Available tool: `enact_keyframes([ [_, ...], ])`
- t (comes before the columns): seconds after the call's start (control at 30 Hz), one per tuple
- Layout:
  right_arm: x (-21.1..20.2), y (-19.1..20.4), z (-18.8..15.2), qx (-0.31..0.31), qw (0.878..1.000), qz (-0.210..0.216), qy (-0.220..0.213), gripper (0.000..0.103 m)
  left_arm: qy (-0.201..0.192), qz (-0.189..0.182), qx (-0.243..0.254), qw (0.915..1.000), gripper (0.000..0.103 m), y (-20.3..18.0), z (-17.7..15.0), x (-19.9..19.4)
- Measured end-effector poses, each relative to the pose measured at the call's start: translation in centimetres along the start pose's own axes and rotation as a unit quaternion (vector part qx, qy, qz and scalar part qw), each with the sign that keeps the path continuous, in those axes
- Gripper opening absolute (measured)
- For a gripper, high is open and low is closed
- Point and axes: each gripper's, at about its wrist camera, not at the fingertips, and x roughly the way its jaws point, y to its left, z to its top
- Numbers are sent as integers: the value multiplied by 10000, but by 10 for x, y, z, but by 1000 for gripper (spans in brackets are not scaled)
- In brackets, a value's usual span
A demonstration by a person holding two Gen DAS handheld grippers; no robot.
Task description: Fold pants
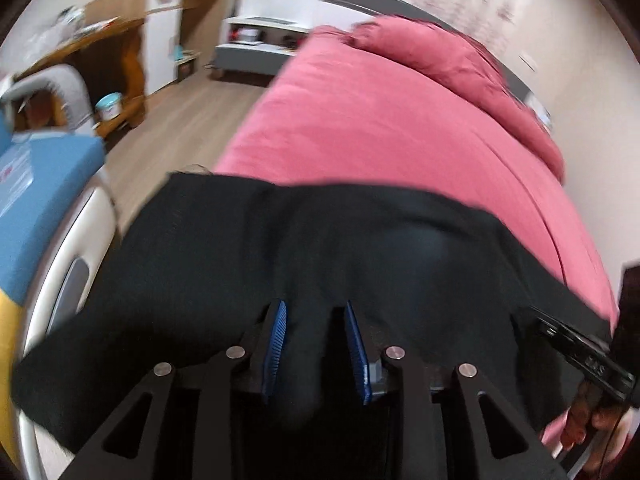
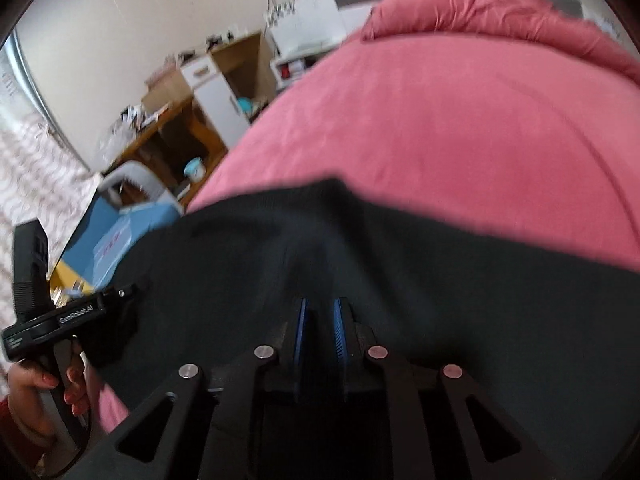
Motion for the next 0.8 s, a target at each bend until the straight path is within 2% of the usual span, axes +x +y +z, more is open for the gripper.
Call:
enact_keyframes([
  [0.1,2,9,-22,-191,9995,-121,217,16,64,228,370,9990,31,-12,-16,-7],
  [0.17,-4,15,-37,-249,9993,-151,214,16,203,281,363,9987,31,-10,-23,-11],
  [0.3,-19,8,-61,129,9997,-26,229,16,339,352,340,9982,31,-12,-28,-26],
  [0.33,-24,6,-61,248,9995,6,198,16,314,288,314,9986,31,-15,-28,-30],
  [0.43,-41,4,-61,538,9984,165,-95,21,115,-343,145,9992,31,-33,-26,-35],
  [0.5,-41,6,-62,562,9981,254,21,28,117,-579,245,9980,31,-49,-29,-30],
  [0.53,-40,8,-65,565,9979,276,142,28,202,-641,355,9971,31,-58,-32,-22],
  [0.6,-29,14,-74,420,9969,211,625,28,524,-389,627,9959,31,-70,-41,-8],
  [0.7,-34,15,-84,230,9967,98,769,28,610,-44,1292,9897,31,-83,-58,-9],
  [0.8,-34,5,-81,567,9947,281,817,27,795,-125,1169,9899,31,-76,-58,-12],
])
